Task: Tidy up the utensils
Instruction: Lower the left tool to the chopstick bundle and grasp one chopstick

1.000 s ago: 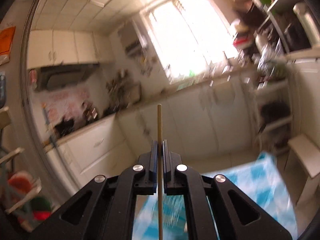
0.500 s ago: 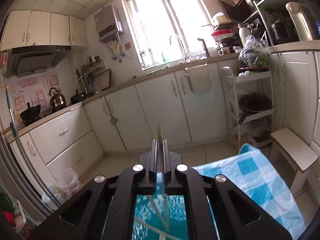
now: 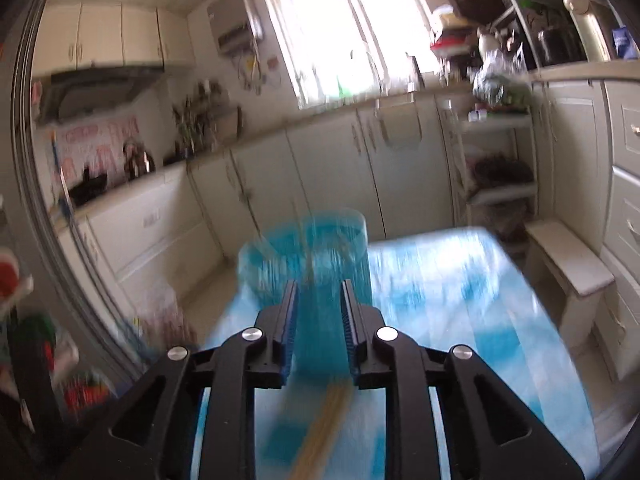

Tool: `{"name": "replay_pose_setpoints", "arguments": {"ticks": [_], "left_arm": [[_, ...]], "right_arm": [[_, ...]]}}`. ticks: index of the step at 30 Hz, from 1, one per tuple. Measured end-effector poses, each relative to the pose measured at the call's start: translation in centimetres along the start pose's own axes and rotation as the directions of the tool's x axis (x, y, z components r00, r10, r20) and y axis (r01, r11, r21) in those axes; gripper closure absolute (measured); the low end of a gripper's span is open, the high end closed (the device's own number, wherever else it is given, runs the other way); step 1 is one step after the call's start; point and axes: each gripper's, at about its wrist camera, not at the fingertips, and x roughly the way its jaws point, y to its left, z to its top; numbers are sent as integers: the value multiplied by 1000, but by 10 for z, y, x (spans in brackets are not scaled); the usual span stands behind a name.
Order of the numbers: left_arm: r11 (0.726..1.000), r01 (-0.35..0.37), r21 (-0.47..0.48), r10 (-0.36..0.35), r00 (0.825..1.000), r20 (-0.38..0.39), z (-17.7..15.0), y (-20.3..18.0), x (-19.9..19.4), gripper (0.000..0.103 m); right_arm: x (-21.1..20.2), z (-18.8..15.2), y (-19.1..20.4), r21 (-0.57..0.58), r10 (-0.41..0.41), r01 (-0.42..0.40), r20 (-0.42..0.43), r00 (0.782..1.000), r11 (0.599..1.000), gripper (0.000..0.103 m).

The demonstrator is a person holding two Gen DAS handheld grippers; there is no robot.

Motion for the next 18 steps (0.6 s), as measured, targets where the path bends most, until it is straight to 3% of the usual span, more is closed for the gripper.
{"name": "replay_pose_setpoints", "arguments": {"ticks": [2,6,10,18], "left_arm": [[1000,1,6,-1,1000,-1,-2,-1,-3,31],[1000,-1,22,1,1000,-1,-6,-3,-10,30],[999,-4,31,5,1000,-12,-13,-4,-14,29],[999,-16,45,17,999,-31,-19,-1,-18,28]], "right_arm": [[9,-29,-5,-2,-18,18,-119,993,1000,81],[40,-56,-16,25,-26,36,-311,950,999,81],[64,-57,-17,41,-30,48,-354,935,998,81],[95,-59,-5,19,-65,77,-364,929,997,81]]}}
